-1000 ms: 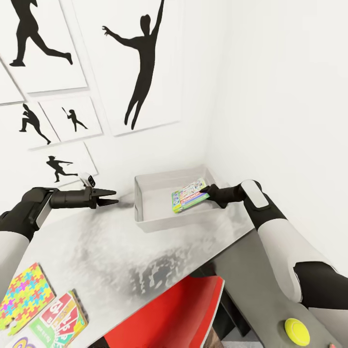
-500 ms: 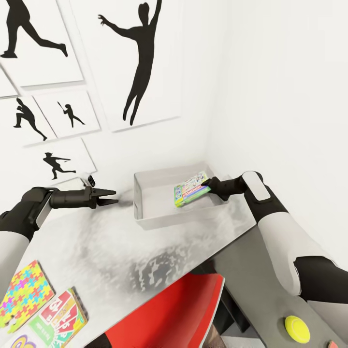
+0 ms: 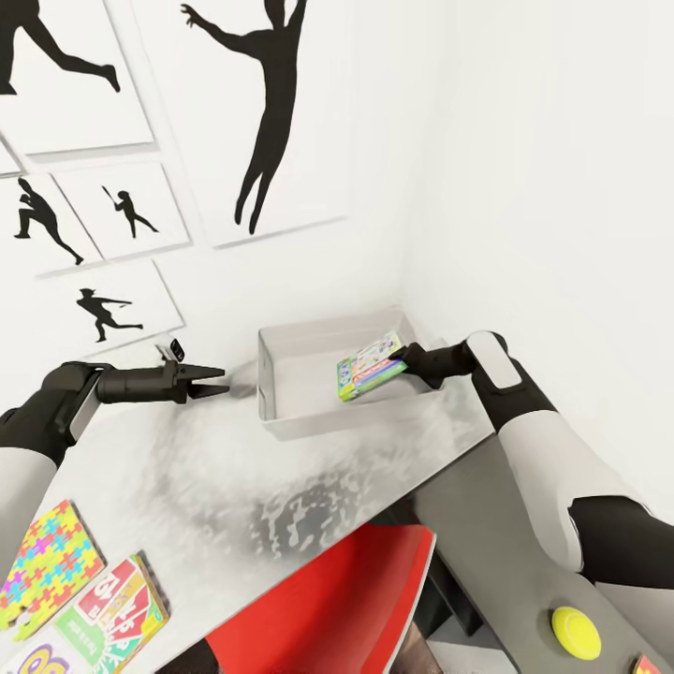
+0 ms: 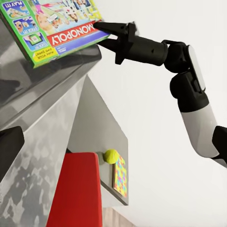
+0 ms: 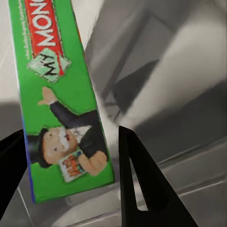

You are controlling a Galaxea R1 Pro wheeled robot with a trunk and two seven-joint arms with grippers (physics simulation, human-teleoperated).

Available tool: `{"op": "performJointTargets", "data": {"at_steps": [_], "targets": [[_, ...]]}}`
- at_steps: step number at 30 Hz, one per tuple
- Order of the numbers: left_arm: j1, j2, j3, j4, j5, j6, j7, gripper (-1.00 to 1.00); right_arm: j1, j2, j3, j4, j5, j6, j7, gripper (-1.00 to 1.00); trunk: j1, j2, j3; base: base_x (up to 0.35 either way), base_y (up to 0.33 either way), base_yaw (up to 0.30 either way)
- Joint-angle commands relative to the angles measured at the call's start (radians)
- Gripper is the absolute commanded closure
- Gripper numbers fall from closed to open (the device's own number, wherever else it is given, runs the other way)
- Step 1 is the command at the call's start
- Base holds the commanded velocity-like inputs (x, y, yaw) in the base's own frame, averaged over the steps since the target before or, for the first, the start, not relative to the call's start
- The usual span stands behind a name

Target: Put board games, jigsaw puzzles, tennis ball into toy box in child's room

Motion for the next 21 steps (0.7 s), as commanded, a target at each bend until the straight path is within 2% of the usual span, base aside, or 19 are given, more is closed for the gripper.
{"op": "performJointTargets", "data": {"at_steps": [1, 9, 21], "targets": [[-0.003, 0.001, -0.004, 0.0, 0.0, 0.011, -0.006, -1.0, -0.001, -0.001, 0.015, -0.001, -0.009, -0.003, -0.01, 1.0, 0.001, -0.002, -0.003, 0.0, 0.0, 0.0], [-0.013, -0.002, -0.004, -0.001, 0.0, 0.011, -0.006, -1.0, -0.015, -0.001, 0.036, -0.002, 0.013, -0.016, -0.008, 1.0, 0.001, -0.002, -0.013, 0.0, 0.0, 0.0], [-0.014, 0.0, -0.004, -0.001, 0.0, 0.011, -0.006, -1.0, -0.067, -0.001, 0.041, -0.002, 0.017, -0.017, -0.007, 1.0, 0.001, -0.002, -0.014, 0.0, 0.0, 0.0]]}}
